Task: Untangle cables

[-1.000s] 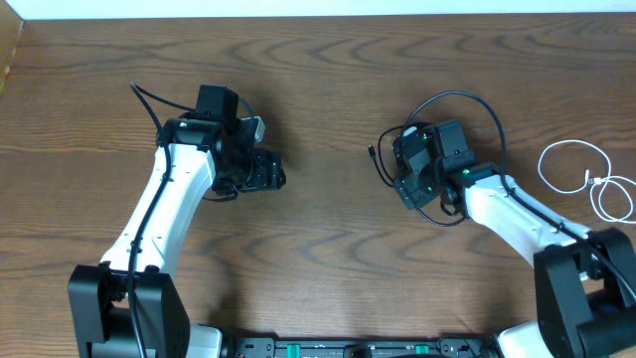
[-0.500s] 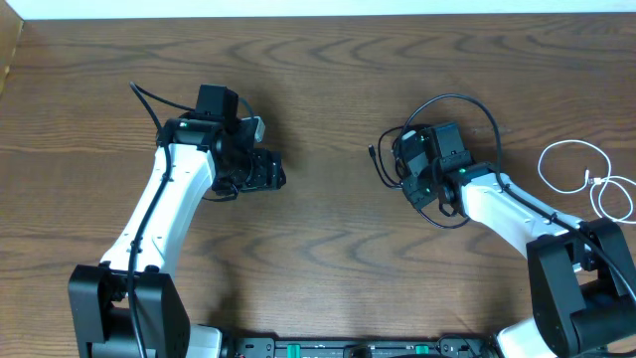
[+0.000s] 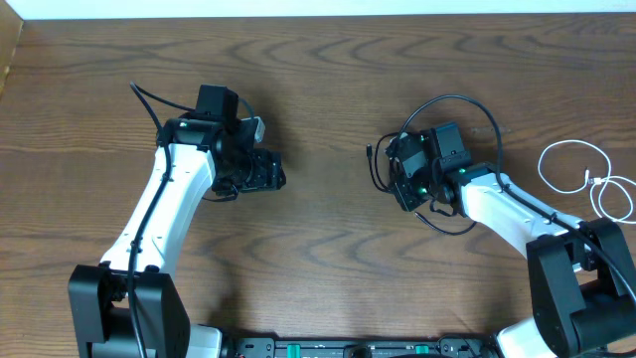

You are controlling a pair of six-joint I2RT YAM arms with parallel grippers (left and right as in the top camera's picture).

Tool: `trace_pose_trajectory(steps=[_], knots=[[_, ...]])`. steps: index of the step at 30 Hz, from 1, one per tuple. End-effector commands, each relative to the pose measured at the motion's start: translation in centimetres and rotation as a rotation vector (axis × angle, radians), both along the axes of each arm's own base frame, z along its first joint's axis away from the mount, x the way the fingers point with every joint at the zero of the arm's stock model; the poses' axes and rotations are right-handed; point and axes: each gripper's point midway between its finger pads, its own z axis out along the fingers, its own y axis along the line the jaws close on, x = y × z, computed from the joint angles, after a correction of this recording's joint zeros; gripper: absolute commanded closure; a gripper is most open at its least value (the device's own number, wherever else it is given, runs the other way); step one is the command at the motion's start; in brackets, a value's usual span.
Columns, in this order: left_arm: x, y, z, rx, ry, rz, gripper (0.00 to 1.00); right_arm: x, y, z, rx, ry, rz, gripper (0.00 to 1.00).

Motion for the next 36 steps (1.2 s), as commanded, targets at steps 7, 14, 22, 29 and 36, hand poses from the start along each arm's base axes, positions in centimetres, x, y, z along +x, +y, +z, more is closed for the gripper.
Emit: trace_pose_trajectory(steps=[7,14,22,29,36], knots=[[-0.4,0.2,-0.2,0.01,0.018,0.01,0.22,5.1,0.9,3.1,0.125,-0.12,-0.22,0.54],[-0.4,0.2,-0.2,0.009,0.017,0.01,0.22,6.4,-1.3,2.4,0.08,-0.116,-0.421,0.57],[-0.4,0.2,-0.2,0.009,0.017,0.01,0.22,6.4,-0.6,-0.7,0.095,-0.038,-0.475,0.58],[-0.4,0.2,-0.2,0.01,0.017,0.01,0.21,5.9,1.3,-2.0,0.123,-0.013,-0.42,0.75],[-0.4,0.2,-0.2,0.01,0.017,0.01,0.22,6.3,1.6,-0.2,0.148,-0.052,-0.413,0.99]])
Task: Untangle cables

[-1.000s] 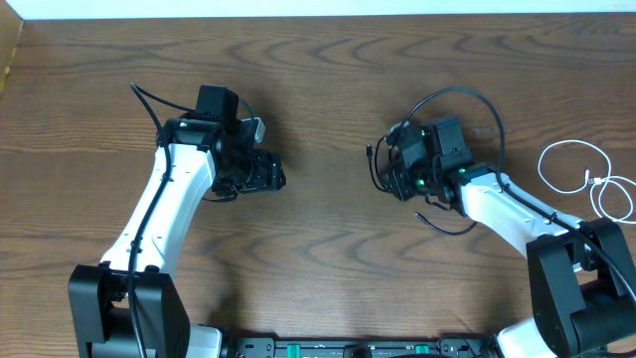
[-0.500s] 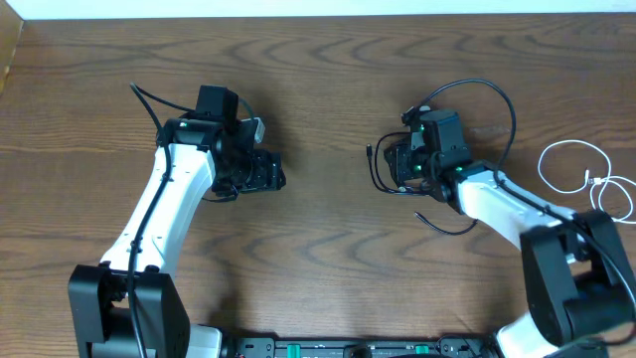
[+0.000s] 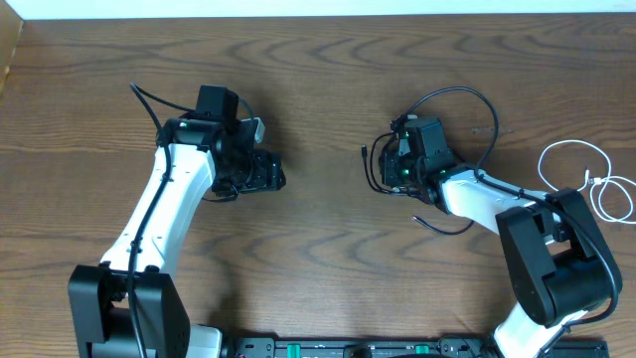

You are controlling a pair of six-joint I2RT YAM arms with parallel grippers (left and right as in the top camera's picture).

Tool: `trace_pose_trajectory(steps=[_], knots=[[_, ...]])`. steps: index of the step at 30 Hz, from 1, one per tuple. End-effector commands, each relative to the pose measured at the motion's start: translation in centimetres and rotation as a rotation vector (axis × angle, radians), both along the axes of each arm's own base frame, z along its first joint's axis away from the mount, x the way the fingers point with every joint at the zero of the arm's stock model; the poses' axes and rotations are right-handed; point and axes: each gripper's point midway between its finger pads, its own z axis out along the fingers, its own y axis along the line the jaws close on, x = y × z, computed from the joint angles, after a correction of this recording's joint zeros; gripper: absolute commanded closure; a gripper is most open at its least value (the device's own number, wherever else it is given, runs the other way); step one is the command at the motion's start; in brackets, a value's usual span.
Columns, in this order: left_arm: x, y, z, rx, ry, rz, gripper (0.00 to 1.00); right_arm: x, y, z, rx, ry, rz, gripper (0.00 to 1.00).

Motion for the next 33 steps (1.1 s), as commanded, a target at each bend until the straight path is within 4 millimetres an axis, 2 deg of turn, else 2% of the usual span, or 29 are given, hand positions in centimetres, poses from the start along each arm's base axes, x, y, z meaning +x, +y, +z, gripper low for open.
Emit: trace_pose_trajectory(steps=[1,3,6,14,19,23,28,31,33], knots=[[-0.3,0.2,-0.2,0.009,0.009,0.009,0.21,0.4,0.4,1.9,0.022,-0.032,0.004,0.99],[-0.2,0.2,-0.2,0.008,0.009,0.009,0.22,0.5,0.5,3.5,0.032,-0.067,0.012,0.99],[-0.2,0.2,-0.2,0.008,0.009,0.009,0.21,0.7,0.8,7.1,0.073,-0.141,0.042,0.99],[-0.2,0.2,-0.2,0.008,0.009,0.008,0.21,-0.2,0.7,18.7,0.172,-0.395,0.058,0.99],[-0.2,-0.3,0.0,-0.022,0.008,0.004,0.21,-2.0,0.8,23.2,0.229,-0.478,0.095,0.99],[0.4,-2.8,1.1,-0.171,-0.023,-0.025,0.2,-3.5,2.0,26.3,0.315,-0.549,0.186,0.99],[2.0,-7.1,3.8,-0.384,-0.134,-0.123,0.2,-5.2,3.6,30.9,0.424,-0.684,0.316,0.99],[2.9,-9.8,5.1,-0.436,-0.227,-0.209,0.19,-6.9,4.4,34.3,0.492,-0.799,0.419,0.99],[3.0,-11.1,5.5,-0.446,-0.264,-0.252,0.18,-7.4,4.4,35.6,0.512,-0.844,0.434,0.99]])
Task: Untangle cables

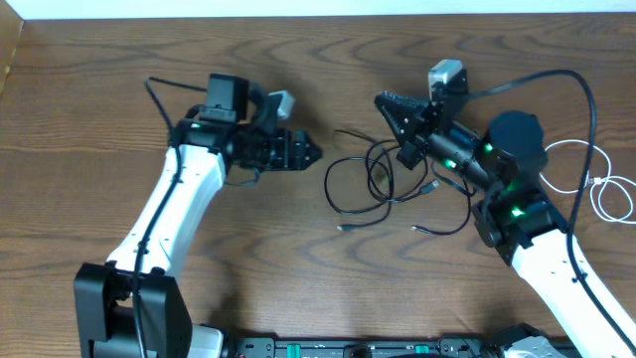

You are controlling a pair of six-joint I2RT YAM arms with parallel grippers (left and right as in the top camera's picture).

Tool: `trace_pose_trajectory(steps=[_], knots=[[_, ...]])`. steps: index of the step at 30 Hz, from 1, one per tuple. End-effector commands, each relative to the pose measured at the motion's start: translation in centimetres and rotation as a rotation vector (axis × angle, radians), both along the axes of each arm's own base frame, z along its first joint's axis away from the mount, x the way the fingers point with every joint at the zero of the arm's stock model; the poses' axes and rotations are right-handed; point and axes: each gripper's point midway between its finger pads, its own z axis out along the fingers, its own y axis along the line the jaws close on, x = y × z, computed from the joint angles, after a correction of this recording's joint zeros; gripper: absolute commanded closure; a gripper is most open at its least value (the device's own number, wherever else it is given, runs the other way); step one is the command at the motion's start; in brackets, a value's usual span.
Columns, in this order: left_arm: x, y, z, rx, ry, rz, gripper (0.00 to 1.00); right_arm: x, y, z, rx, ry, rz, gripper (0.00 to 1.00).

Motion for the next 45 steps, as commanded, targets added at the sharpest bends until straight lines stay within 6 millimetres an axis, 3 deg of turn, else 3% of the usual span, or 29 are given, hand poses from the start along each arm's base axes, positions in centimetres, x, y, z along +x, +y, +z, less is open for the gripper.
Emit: trace_pose_trajectory(steps=[1,4,6,7,10,13,18,22,26,27,30,33,38,45], knots=[[-1.0,-3.7,1.3,-0.086,-0.041,-0.108,0.18,-2.3,0.6,2.9,0.032,-0.095,0.102,0.99],[-1.2,-5.2,1.5,-0.076,-0.081,-0.146,0.17,-1.8,0.3,2.8,0.031,-0.087,0.074,0.99],[-1.1,-5.2,0.9,-0.021,-0.09,-0.135,0.17,-0.8,-0.3,1.4,0.01,-0.024,0.008,0.99],[-1.1,-4.6,0.0,0.047,-0.086,-0.111,0.17,0.5,-1.4,-1.2,-0.035,0.078,-0.095,0.99],[-1.3,-2.4,-1.8,0.193,-0.05,-0.053,0.17,1.9,-4.7,-6.9,-0.162,0.279,-0.309,0.91],[-1.6,-0.6,-3.1,0.297,-0.016,-0.018,0.17,1.4,-8.1,-12.2,-0.316,0.449,-0.477,0.88],[-1.8,-0.3,-4.2,0.317,0.02,-0.018,0.16,0.5,-9.3,-15.8,-0.45,0.541,-0.504,0.66],[-2.1,-0.2,-5.4,0.324,0.08,0.006,0.17,0.0,-10.8,-19.4,-0.565,0.64,-0.547,0.62],[-2.4,-0.6,-6.1,0.314,0.114,0.0,0.16,-0.6,-10.9,-23.2,-0.634,0.758,-0.533,0.62],[-2.5,-0.8,-6.4,0.305,0.129,-0.007,0.16,-0.8,-10.6,-25.0,-0.639,0.82,-0.526,0.63],[-2.7,-0.7,-6.7,0.31,0.143,-0.009,0.16,-1.2,-10.1,-27.6,-0.611,0.938,-0.522,0.69],[-3.0,-0.6,-7.0,0.317,0.162,-0.011,0.16,-1.9,-10.7,-30.2,-0.548,1.103,-0.602,0.77],[-3.1,-0.6,-7.0,0.319,0.167,-0.012,0.16,-2.2,-11.3,-32.1,-0.453,1.243,-0.679,0.79],[-3.2,-0.5,-7.1,0.319,0.169,-0.012,0.16,-1.5,-9.1,-33.6,-0.317,1.34,-0.594,0.75]])
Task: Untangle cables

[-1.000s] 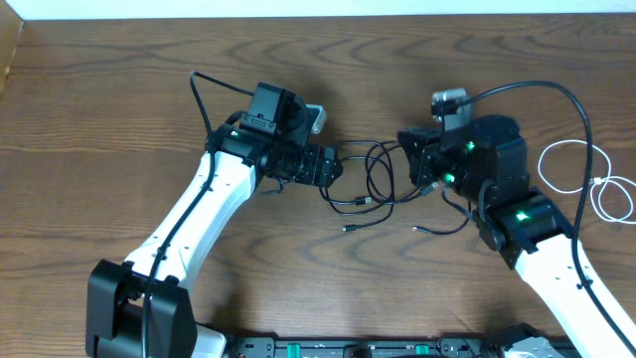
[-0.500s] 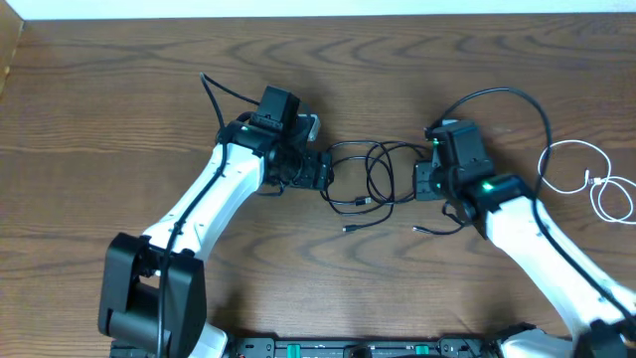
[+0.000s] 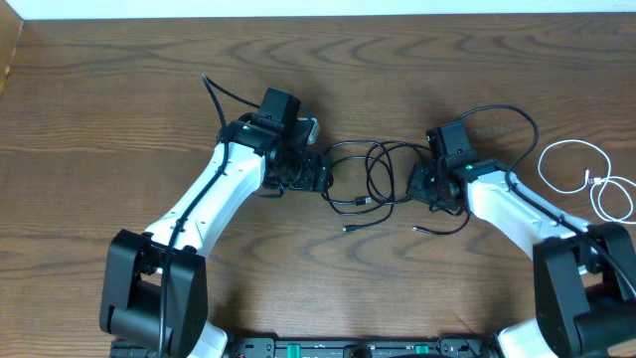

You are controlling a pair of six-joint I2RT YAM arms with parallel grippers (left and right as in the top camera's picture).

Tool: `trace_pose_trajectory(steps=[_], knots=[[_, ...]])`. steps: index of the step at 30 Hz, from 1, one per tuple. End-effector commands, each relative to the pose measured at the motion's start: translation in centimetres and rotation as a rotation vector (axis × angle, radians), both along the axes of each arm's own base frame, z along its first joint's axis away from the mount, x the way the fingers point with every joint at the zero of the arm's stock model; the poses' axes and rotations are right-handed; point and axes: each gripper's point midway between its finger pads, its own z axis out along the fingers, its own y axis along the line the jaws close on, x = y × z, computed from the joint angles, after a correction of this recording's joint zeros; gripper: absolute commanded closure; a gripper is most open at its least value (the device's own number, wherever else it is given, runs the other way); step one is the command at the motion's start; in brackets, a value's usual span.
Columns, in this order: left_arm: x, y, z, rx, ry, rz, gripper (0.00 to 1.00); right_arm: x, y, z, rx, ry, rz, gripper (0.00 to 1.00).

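Note:
A tangle of thin black cables (image 3: 373, 179) lies in loops on the wooden table between the two arms, with loose ends trailing toward the front. My left gripper (image 3: 324, 179) is low at the left edge of the loops, touching them. My right gripper (image 3: 418, 189) is low at their right edge, over a strand. In the overhead view both sets of fingers are dark and lie under the wrists, so their gap does not show.
A white cable (image 3: 581, 174) lies coiled at the right edge of the table (image 3: 119, 80), behind the right arm's base. The robot's base rail runs along the front edge.
The left arm has moved right and down to the left side of the cable loops. The right gripper, then raised and spread above the cables' far right, is now low at their right edge.
The right gripper first held the black cables bunched at the table's right middle, with the left arm idle at the left. The bunch shifted slightly left. Then the cables lay spread on the table and both grippers stood apart from them. Now both sit at the loops' edges.

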Motion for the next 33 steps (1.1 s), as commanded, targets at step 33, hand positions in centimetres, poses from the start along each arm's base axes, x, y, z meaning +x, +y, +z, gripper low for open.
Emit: trace_pose_trajectory(steps=[33], knots=[[-0.8,0.1,-0.6,0.01,0.045,0.001,0.16,4.6,8.7,19.4,0.419,-0.637,0.496,0.99]])
